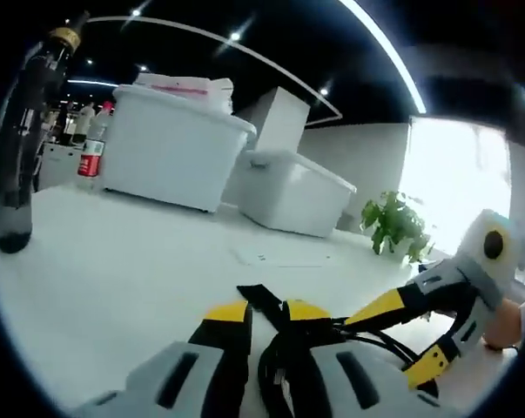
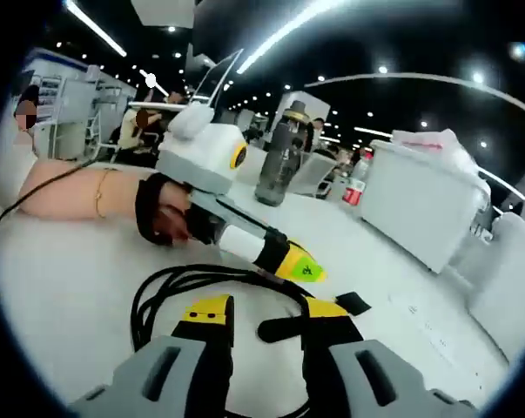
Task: Coil the Type-C to USB data cable on the desktop and secure it with Velcro straps.
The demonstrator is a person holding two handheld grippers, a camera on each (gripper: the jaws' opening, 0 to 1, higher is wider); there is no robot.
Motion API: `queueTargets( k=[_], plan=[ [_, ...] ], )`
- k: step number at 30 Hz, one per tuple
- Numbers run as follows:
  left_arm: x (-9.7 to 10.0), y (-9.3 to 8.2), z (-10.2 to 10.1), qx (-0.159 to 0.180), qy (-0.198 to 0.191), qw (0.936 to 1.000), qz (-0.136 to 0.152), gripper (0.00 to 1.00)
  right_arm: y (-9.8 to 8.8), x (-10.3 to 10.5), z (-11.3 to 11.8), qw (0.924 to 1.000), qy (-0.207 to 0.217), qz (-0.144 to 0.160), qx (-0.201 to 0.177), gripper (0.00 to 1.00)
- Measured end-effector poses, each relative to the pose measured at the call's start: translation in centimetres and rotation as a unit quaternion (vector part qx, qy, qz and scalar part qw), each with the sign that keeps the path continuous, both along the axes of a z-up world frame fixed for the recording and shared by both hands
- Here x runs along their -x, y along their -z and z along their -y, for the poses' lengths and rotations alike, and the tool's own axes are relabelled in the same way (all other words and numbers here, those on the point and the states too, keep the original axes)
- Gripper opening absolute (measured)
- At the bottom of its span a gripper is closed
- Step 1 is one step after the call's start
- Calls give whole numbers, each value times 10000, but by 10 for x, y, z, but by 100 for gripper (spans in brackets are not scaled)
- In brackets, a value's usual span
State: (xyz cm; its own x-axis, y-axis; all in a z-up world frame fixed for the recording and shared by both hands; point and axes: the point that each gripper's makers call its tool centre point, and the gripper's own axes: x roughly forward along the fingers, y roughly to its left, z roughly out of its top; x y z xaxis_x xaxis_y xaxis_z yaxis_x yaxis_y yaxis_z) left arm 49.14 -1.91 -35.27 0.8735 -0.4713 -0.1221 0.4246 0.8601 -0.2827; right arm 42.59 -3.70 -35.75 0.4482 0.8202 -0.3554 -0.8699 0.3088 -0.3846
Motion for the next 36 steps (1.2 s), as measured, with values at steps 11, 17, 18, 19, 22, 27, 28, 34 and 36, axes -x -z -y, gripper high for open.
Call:
queueTargets(
  k=[11,17,18,19,22,27,28,34,36],
  plan=[
    [-3,1,1,-37,10,10000,29,16,9,-5,-5,9986,360,288,245,28],
    [-3,3,2,-59,25,10000,12,16,9,-10,1,9934,521,863,538,24],
    [-3,3,3,-77,35,10000,12,16,10,-10,2,9935,551,830,551,24],
    [-3,3,3,-85,35,10000,13,16,10,-9,2,9932,545,862,561,24],
    [-3,4,3,-85,33,10000,11,16,9,-13,6,9920,618,904,630,24],
    [-3,4,2,-90,24,10000,12,16,5,-20,14,9901,759,990,644,24],
    [-3,4,2,-93,25,10000,13,16,4,-21,15,9899,766,1004,651,24],
    [-3,5,2,-91,17,10000,12,17,-2,-25,18,9843,797,1355,806,24],
    [-3,5,2,-89,15,10000,10,17,-5,-26,19,9820,818,1482,836,24]
  ],
)
